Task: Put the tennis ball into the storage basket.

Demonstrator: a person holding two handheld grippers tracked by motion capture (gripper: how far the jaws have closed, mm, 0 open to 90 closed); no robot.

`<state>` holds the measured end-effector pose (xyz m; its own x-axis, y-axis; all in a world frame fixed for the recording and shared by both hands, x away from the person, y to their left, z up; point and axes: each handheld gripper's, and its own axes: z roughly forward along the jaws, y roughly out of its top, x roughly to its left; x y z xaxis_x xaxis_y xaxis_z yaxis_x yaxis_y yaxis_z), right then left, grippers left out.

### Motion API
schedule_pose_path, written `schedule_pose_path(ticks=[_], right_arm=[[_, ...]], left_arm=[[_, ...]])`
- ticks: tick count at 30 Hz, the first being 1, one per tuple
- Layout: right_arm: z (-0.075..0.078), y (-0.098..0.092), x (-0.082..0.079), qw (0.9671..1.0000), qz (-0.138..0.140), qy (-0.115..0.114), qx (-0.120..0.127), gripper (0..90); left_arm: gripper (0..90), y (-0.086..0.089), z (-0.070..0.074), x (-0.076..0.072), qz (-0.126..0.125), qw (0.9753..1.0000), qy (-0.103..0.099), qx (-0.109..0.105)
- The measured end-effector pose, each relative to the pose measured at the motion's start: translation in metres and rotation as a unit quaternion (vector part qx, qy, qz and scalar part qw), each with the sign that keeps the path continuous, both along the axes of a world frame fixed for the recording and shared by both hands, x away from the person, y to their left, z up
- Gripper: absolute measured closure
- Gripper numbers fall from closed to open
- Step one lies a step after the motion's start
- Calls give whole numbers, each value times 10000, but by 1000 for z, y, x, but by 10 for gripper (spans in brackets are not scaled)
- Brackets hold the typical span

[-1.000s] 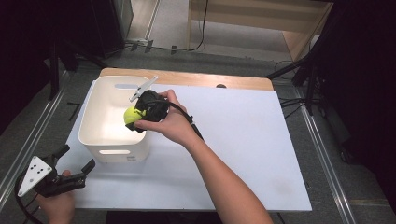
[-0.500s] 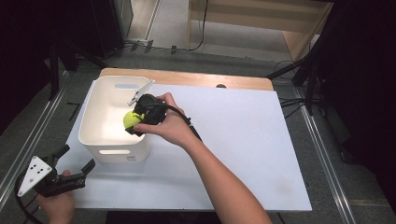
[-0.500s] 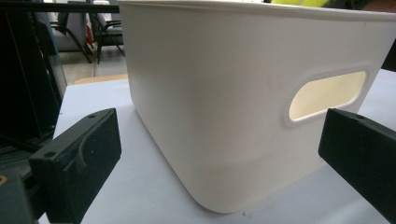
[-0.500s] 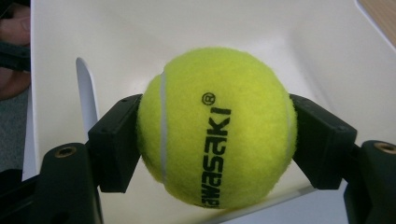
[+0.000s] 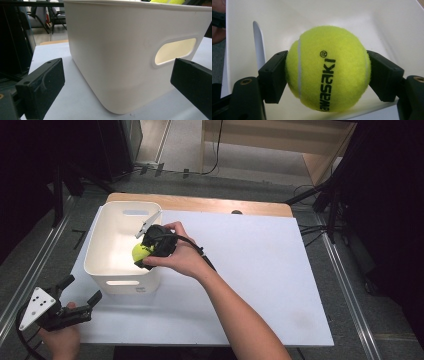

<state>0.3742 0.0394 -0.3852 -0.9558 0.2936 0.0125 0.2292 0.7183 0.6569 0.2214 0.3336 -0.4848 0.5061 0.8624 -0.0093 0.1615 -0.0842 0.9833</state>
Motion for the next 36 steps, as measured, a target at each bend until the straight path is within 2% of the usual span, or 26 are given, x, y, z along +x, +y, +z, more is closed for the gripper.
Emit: schedule_pose_path(ticks=[1,7,13,17,19,21,29,36], right_arm=[[1,-1,-1,10000,-12,10,56,172],[7,-6,-1,9997,-96,15,234,154],[12,-16,-2,9993,-166,-122,305,101],[15,-24,-2,9984,-359,-231,365,92],[16,-28,-2,9976,-517,-215,408,60],[17,-34,-1,9973,-543,-224,443,14],[19,-52,-2,9948,-829,-244,539,14],[13,-68,-1,9935,-938,-220,608,13]], left_arm=[[0,0,0,0,-1,10000,1,2],[0,0,0,0,0,10000,5,-3],[0,0,0,0,7,10000,4,0],[0,0,0,0,9,10000,7,17],[0,-1,0,0,11,10000,0,11],[0,-1,0,0,12,10000,2,22],[0,-1,0,0,10,10000,3,50],[0,-1,0,0,10,10000,1,50]])
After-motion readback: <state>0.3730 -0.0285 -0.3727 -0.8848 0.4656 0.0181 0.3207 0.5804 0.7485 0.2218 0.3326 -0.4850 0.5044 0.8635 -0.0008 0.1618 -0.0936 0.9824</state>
